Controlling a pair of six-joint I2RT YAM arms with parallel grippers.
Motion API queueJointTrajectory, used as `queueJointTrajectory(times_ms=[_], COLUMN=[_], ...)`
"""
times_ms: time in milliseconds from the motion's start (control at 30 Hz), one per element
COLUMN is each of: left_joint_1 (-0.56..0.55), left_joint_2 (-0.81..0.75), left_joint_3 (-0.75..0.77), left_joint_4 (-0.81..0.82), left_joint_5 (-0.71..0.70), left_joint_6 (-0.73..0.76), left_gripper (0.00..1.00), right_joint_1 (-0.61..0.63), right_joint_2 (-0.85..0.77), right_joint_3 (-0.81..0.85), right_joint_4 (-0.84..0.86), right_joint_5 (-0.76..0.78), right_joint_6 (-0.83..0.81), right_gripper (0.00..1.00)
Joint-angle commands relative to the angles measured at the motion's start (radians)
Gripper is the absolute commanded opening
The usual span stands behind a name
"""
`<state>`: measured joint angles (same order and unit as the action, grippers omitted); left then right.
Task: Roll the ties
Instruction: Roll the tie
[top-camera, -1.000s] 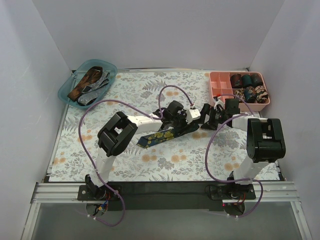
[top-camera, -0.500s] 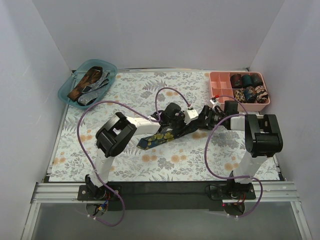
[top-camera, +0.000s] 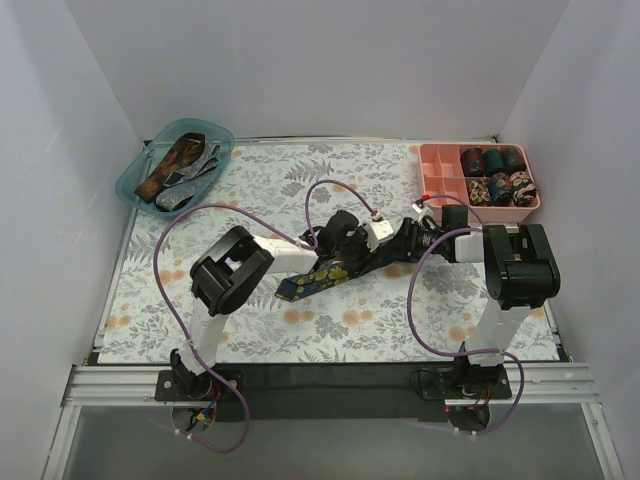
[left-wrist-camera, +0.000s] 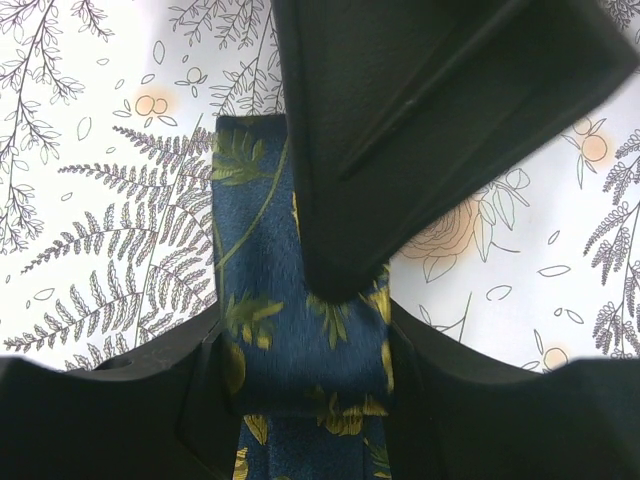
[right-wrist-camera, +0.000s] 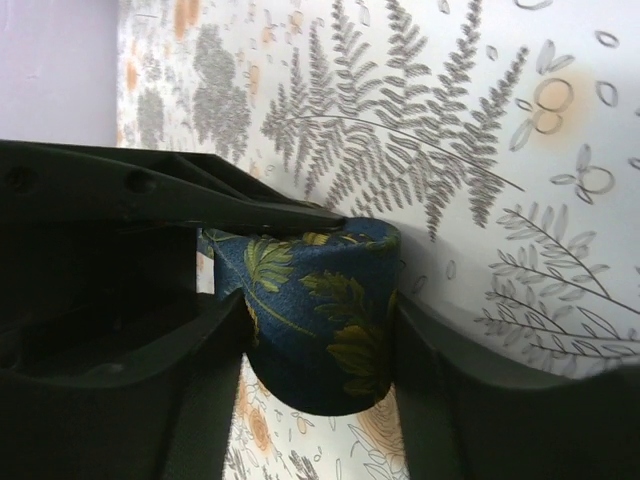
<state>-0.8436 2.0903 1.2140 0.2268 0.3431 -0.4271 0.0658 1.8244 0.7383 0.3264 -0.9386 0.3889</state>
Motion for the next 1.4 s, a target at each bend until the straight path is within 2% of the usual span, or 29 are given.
queueJointTrajectory(times_ms=[0, 100, 167, 233, 267, 367, 467, 567, 733, 933, 967, 1000, 1167, 1367], left_joint_1=[-0.023, -0.025, -0.025, -0.026, -0.026, -0.023, -0.014, 0.001, 0.026, 0.084, 0.090, 0.093, 0.117, 0.124], left_joint_2=[-0.016, -0.021, -0.035, -0.056, -0.065, -0.102, -0.157, -0.229, -0.367, -0.489, -0.502, -0.528, -0.581, -0.602], left_joint_3=[-0.050, -0.062, -0.071, -0.077, -0.079, -0.084, -0.106, -0.142, -0.197, -0.274, -0.296, -0.309, -0.361, -0.386], left_joint_4=[-0.080, -0.073, -0.075, -0.087, -0.092, -0.135, -0.155, -0.176, -0.254, -0.336, -0.343, -0.348, -0.380, -0.402], left_joint_5=[0.001, 0.004, 0.000, -0.018, -0.033, -0.081, -0.090, -0.102, -0.134, -0.165, -0.170, -0.174, -0.197, -0.220], left_joint_6=[-0.024, -0.025, -0.028, -0.035, -0.041, -0.061, -0.111, -0.160, -0.214, -0.323, -0.329, -0.346, -0.386, -0.415], left_gripper=[0.43, 0.45, 0.50, 0.56, 0.58, 0.63, 0.66, 0.68, 0.69, 0.69, 0.68, 0.68, 0.66, 0.65], right_joint_1=[0.017, 0.017, 0.017, 0.017, 0.016, 0.017, 0.019, 0.022, 0.049, 0.140, 0.153, 0.167, 0.276, 0.400], right_joint_2=[0.024, 0.012, -0.002, -0.022, -0.030, -0.059, -0.097, -0.148, -0.258, -0.315, -0.318, -0.323, -0.284, -0.146], right_joint_3=[-0.019, -0.017, -0.019, -0.023, -0.024, -0.016, 0.001, 0.024, 0.052, 0.144, 0.153, 0.165, 0.237, 0.348], right_joint_4=[-0.058, -0.059, -0.061, -0.067, -0.070, -0.118, -0.194, -0.282, -0.378, -0.515, -0.529, -0.558, -0.642, -0.762], right_joint_5=[0.070, 0.077, 0.092, 0.115, 0.139, 0.202, 0.259, 0.410, 0.595, 0.926, 1.042, 1.081, 1.390, 1.687], right_joint_6=[-0.030, -0.041, -0.048, -0.061, -0.067, -0.116, -0.165, -0.228, -0.298, -0.358, -0.360, -0.369, -0.381, -0.351], right_gripper=[0.50, 0.28, 0.21, 0.18, 0.12, 0.08, 0.07, 0.01, 0.01, 0.01, 0.01, 0.01, 0.01, 0.01])
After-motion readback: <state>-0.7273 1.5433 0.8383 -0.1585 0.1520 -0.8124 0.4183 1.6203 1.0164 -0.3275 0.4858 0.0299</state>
